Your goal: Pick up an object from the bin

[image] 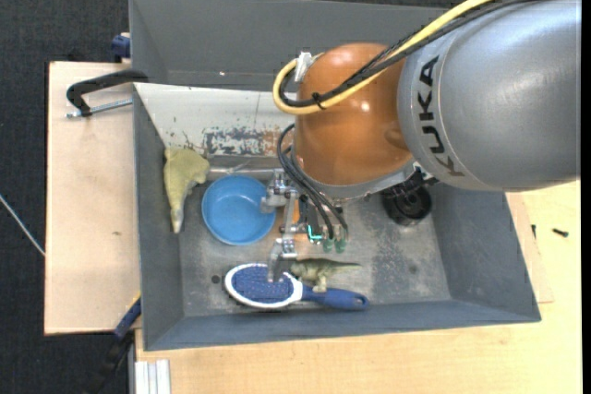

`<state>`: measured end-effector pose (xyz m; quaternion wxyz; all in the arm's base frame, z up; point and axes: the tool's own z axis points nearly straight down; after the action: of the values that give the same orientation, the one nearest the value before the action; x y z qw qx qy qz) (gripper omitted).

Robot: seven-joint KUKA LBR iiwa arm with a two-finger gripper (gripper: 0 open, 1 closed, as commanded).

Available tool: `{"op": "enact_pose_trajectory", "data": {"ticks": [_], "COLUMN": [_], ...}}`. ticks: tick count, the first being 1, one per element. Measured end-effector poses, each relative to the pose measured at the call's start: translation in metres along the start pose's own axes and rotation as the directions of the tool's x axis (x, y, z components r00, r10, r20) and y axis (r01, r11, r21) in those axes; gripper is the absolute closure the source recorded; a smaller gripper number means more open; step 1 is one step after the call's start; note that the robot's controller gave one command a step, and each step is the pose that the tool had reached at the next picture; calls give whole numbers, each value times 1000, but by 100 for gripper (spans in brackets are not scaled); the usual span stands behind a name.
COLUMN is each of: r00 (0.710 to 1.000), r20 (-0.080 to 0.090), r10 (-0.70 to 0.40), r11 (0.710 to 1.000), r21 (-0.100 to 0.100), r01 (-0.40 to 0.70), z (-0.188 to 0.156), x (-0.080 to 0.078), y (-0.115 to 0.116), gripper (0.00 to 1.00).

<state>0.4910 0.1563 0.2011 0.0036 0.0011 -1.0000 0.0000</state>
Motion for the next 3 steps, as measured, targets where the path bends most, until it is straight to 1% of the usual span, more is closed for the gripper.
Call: {"op": "enact_pose_trajectory", "data": {"ticks": [1, 2, 3], "r00": [982, 996, 976], "r20": [23, 28, 17], "r10": [-187, -90, -217], "r11": [982, 996, 976], "r21": [0, -6, 4], "r01": [187, 90, 217], "z": [108, 124, 89], "x": [-32, -54, -67], "y": [-63, -107, -162], "gripper": [0, 0, 0]}}
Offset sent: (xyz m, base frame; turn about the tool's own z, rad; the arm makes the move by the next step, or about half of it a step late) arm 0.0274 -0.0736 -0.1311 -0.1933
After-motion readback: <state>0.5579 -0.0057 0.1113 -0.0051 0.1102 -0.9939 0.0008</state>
